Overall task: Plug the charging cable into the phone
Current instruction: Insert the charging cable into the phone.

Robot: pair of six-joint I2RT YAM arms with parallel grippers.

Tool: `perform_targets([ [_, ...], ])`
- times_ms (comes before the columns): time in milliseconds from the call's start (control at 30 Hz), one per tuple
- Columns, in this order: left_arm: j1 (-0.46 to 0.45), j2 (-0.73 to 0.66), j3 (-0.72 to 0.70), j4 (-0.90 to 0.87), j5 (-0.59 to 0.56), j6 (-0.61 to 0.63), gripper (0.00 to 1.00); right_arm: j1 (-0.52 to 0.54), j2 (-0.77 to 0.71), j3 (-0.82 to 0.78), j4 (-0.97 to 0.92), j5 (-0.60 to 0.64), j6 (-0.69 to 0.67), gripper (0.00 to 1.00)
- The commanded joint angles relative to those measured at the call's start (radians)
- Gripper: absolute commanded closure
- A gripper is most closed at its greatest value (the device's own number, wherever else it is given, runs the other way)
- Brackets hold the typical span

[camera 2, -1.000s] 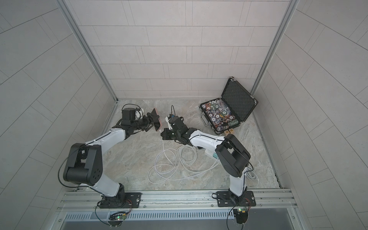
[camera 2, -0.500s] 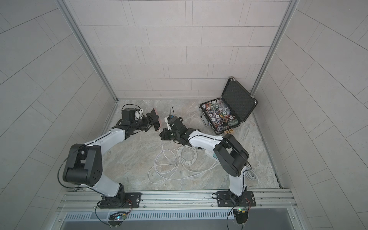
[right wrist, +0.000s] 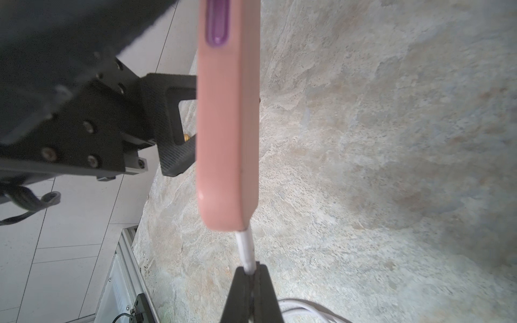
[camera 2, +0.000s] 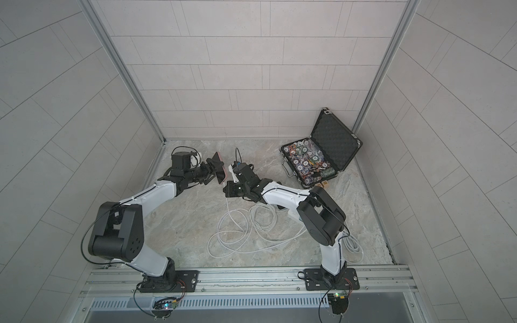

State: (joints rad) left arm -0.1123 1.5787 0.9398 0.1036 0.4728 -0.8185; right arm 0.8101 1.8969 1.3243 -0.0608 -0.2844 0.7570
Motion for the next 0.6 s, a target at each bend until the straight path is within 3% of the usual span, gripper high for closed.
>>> perform_targets([
  [0,-0.020,-0.024,0.018,-0.062,0.087,0.062,0.54,-0.025,-0.029,0.036,0.051,0.040,-0.024,1.00],
  [567,-0.020,-0.028,0.024,-0.120,0.069,0.129,0.55,-0.033,-0.051,0.078,-0.007,0.046,-0.063,1.00],
])
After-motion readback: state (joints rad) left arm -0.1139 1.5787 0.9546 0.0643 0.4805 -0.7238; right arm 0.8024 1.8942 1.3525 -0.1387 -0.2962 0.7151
